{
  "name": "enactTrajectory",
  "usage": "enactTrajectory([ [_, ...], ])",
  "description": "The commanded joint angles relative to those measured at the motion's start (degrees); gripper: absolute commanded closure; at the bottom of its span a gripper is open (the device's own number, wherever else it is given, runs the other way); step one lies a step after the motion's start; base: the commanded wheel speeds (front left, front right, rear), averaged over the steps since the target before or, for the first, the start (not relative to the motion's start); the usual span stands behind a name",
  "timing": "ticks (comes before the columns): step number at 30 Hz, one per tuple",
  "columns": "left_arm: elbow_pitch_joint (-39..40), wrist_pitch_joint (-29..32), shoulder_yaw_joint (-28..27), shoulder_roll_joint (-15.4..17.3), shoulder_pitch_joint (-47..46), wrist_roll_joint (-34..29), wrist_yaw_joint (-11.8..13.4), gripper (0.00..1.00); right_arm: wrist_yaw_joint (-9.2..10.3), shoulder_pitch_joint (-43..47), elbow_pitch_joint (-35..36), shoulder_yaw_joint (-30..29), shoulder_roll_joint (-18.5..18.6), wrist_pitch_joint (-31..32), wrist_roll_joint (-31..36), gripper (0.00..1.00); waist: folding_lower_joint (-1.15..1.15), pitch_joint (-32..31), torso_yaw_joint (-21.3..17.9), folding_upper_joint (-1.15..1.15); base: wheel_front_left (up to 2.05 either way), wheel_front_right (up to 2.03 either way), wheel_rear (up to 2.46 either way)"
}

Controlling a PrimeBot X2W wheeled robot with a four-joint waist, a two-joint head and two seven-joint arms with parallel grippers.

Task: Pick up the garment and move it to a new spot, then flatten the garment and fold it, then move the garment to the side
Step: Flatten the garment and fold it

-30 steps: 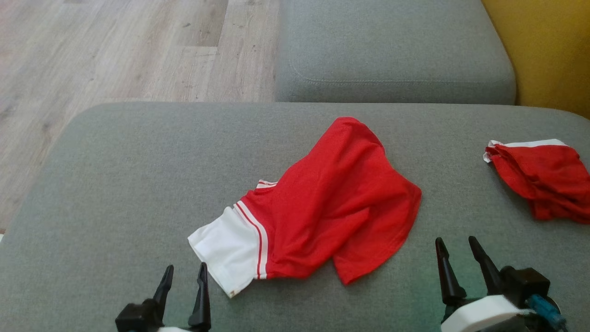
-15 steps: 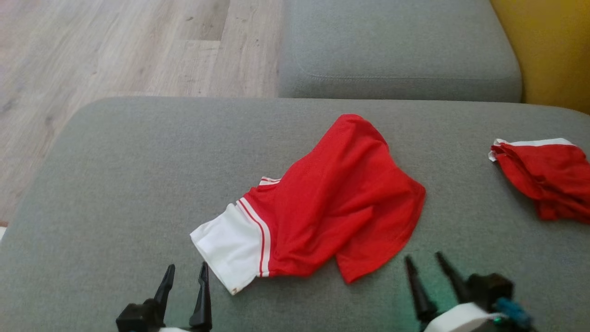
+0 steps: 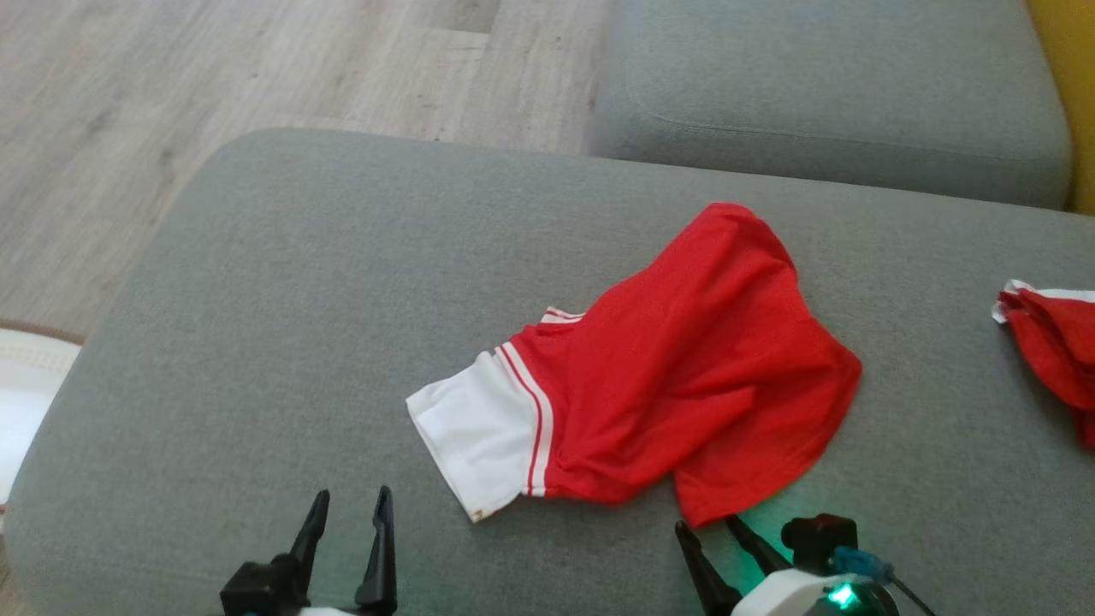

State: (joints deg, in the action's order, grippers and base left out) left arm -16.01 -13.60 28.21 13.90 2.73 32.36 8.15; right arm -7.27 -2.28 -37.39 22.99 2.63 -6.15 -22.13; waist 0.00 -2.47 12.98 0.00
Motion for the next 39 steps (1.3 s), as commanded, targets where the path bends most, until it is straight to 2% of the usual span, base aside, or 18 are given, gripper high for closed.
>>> enactTrajectory([
  [1,1.8,-0.1,-1.5,0.9,-2.9,-0.3,0.2,0.00,-0.22,-3.0,-0.4,1.8,0.2,-1.3,-1.2,0.00,0.00,0.3,0.9,0.00,0.00,0.00,0.00],
  [13,2.5,0.1,-1.3,1.4,-2.5,-0.2,0.7,0.00,-0.22,-8.5,-8.2,3.4,0.2,-4.3,-7.0,0.00,0.00,0.4,2.3,0.00,0.00,0.00,0.00],
  [14,2.5,0.1,-1.3,1.5,-2.5,-0.2,0.8,0.00,-0.22,-8.9,-8.7,3.6,0.2,-4.6,-7.5,0.15,0.00,0.4,2.2,0.00,0.00,0.00,0.00],
  [16,2.6,0.1,-1.3,1.5,-2.4,-0.2,0.9,0.00,-0.22,-9.8,-9.8,4.3,0.2,-4.9,-8.2,0.56,0.00,0.5,2.0,0.00,0.00,0.00,0.00],
  [17,2.7,0.1,-1.2,1.5,-2.4,-0.1,1.0,0.00,-0.22,-10.3,-10.3,4.7,0.2,-5.1,-8.4,0.73,0.00,0.6,1.9,0.00,0.00,0.00,0.00],
  [18,2.7,0.1,-1.2,1.5,-2.4,-0.1,1.1,0.00,-0.22,-10.8,-10.8,5.0,0.2,-5.3,-8.7,0.89,0.00,0.6,1.8,0.00,0.00,0.00,0.00],
  [19,2.7,0.1,-1.2,1.5,-2.4,-0.1,1.1,0.00,-0.22,-11.2,-11.2,5.4,0.2,-5.5,-8.9,1.00,0.00,0.7,1.7,0.00,0.00,0.00,0.00],
  [24,2.6,0.0,-1.5,1.6,-2.5,0.2,1.2,0.00,-0.22,-12.7,-12.7,6.9,0.2,-6.3,-9.5,1.00,0.00,0.7,0.5,0.00,0.00,0.00,0.00],
  [29,2.4,0.3,-1.1,1.7,-3.8,0.3,0.5,0.00,-0.22,-13.3,-14.2,4.5,0.2,-7.6,-7.4,1.00,0.00,0.6,-1.2,0.00,0.00,0.00,0.00],
  [35,0.1,2.0,-0.4,1.7,-7.6,-0.2,-0.1,0.00,-0.22,-13.2,-16.9,-4.9,0.2,-8.6,0.4,1.00,0.00,0.8,-3.7,0.00,0.00,0.00,0.00],
  [39,-3.6,4.3,1.0,1.7,-10.8,-0.9,-0.9,0.00,-0.22,-12.5,-15.7,-14.9,0.3,-8.8,8.4,1.00,0.00,1.4,-5.7,0.00,0.00,0.00,0.00],
])
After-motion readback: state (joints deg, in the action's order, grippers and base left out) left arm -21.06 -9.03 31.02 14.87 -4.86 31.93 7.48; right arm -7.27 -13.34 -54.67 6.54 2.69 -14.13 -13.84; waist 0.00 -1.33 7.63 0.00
